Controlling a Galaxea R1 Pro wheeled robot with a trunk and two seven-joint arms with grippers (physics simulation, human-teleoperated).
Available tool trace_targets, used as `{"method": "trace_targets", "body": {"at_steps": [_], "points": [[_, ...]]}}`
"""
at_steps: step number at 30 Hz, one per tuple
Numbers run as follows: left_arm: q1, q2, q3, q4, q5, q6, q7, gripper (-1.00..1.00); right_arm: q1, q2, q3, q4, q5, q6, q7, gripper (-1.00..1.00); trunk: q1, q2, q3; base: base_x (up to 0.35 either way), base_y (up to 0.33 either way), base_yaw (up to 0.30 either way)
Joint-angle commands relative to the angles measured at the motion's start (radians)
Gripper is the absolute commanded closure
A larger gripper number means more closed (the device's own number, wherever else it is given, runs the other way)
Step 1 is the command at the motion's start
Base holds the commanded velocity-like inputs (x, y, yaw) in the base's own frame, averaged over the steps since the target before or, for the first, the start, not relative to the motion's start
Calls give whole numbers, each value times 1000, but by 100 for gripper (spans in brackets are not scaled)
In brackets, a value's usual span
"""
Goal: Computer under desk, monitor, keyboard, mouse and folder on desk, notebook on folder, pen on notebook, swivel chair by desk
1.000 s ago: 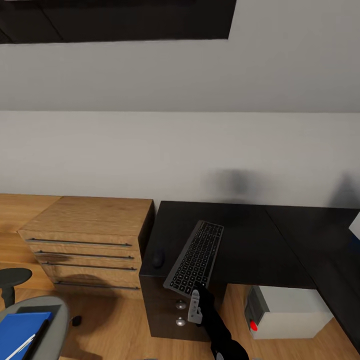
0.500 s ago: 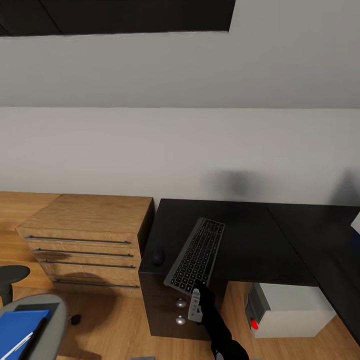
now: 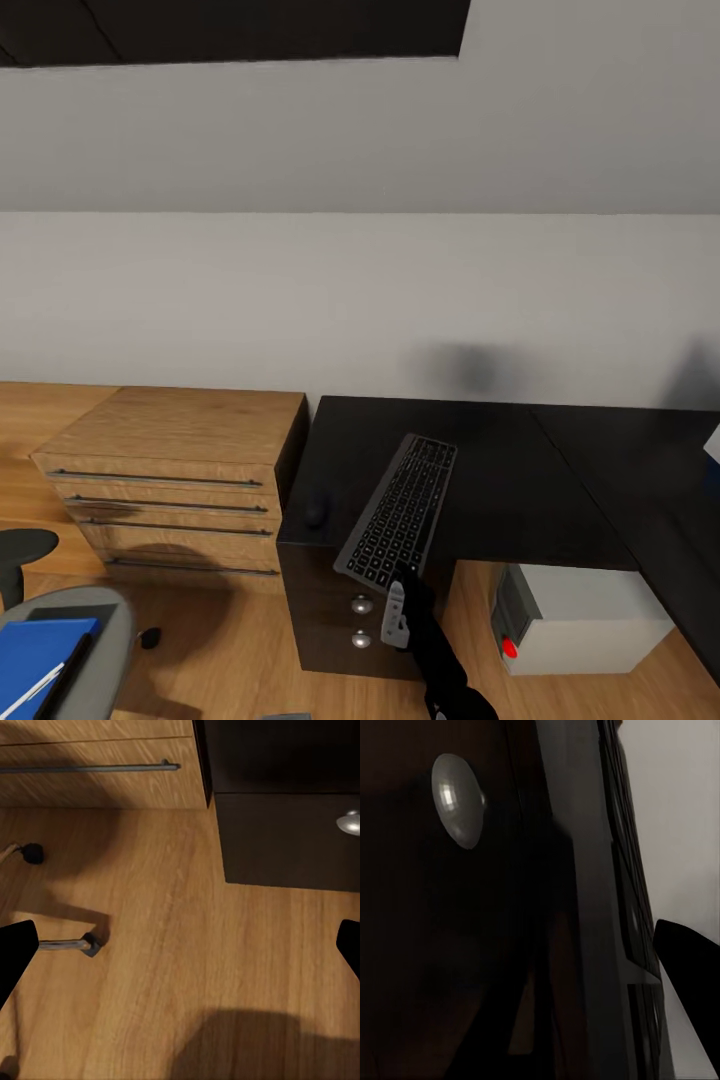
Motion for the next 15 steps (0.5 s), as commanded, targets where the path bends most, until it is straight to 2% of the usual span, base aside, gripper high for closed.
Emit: {"method": "trace_targets", "body": {"at_steps": [1,15], "points": [[-1,1,-4,1,11,-7,5,-100,-1,-1,2,39,-11,7,-6,100,0,0,-1,0,0,0],[-1,2,-3,1,11,-8,6,-100,-1,-1,2,43,-11,8,-14,100,0,0,-1,88,0,0]]}}
